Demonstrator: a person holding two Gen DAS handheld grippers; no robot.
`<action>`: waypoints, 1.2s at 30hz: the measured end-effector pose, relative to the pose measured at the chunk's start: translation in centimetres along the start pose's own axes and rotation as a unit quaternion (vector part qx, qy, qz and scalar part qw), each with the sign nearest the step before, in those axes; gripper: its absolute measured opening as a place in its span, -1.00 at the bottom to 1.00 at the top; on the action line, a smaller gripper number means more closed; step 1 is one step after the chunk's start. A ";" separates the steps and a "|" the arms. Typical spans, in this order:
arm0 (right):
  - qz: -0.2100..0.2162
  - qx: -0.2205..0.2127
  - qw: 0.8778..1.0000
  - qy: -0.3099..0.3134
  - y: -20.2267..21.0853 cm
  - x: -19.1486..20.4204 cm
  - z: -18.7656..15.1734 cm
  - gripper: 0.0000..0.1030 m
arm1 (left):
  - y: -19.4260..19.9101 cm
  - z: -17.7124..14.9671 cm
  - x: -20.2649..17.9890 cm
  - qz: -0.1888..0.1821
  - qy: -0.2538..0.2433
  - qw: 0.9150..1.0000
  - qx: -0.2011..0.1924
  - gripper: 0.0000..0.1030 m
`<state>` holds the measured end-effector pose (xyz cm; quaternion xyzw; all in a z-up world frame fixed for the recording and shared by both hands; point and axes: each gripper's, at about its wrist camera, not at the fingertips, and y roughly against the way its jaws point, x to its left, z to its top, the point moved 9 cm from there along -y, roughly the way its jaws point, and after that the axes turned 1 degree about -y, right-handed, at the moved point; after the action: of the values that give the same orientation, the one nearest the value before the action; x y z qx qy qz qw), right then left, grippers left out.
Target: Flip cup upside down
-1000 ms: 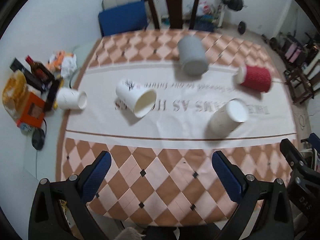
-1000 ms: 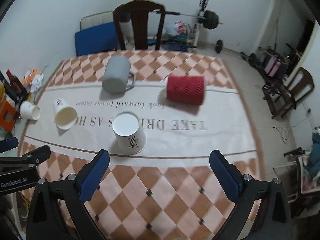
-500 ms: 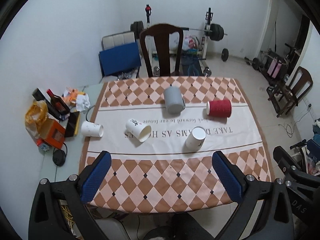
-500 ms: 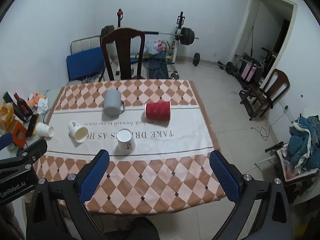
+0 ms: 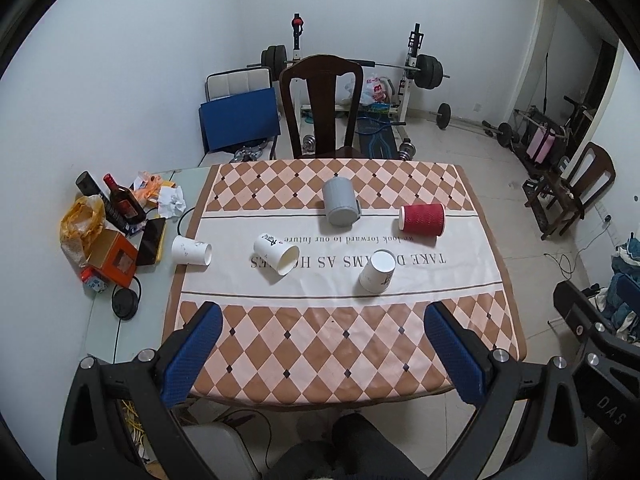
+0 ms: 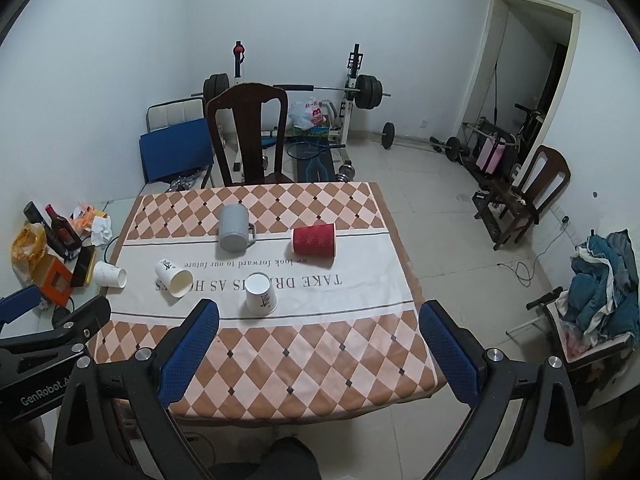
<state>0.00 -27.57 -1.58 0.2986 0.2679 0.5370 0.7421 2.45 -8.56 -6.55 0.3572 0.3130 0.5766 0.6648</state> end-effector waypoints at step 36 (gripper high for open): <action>0.008 0.020 1.000 0.001 -0.3 -1.0 -1.4 0.97 | 0.6 -3.1 0.5 0.015 0.008 1.000 0.012 1.00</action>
<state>-1.11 -28.43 -2.63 0.3148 0.2766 0.5379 0.7315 -0.41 -7.70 -7.78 0.3647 0.3202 0.5854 0.6494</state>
